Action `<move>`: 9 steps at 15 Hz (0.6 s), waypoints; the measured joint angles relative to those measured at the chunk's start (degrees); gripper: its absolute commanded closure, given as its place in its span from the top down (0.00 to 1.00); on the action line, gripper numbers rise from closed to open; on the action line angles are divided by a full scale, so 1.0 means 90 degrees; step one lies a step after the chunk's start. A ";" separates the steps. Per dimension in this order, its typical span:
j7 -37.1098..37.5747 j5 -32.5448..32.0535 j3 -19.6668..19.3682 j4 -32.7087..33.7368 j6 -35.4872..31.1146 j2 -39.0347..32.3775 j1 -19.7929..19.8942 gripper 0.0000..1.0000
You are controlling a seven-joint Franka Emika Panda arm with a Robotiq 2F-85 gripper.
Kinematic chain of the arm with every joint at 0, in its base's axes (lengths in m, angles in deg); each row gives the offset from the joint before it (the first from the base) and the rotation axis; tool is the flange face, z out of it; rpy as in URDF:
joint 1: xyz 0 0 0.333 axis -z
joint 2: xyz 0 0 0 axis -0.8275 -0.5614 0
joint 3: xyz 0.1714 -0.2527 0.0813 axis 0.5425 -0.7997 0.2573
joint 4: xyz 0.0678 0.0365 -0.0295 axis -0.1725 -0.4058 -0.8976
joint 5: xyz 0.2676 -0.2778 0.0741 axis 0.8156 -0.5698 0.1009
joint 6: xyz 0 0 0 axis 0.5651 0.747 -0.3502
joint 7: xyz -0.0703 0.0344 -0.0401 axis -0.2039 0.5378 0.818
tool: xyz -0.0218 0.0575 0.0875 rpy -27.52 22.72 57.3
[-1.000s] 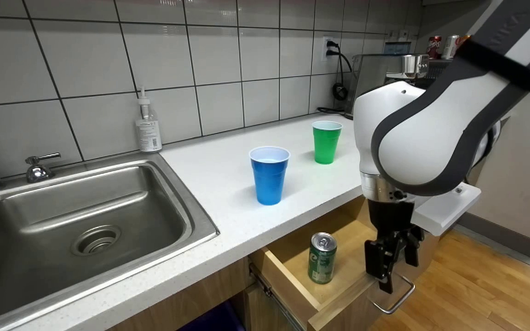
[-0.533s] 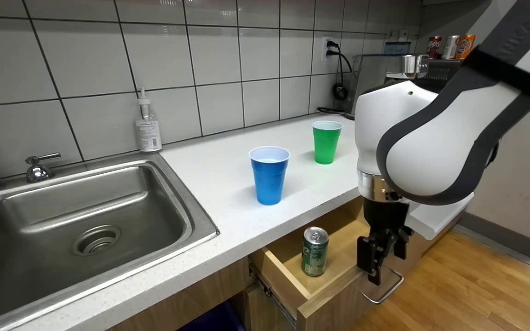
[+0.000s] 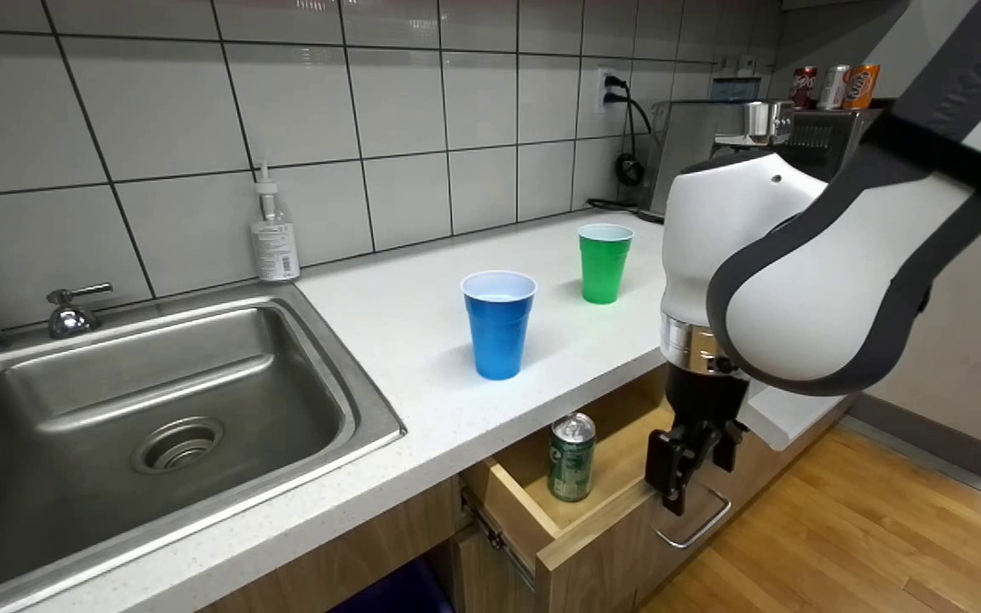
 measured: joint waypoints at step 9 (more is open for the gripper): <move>0.0587 0.0000 -0.0132 0.0001 -0.0257 -0.0037 -0.0073 1.00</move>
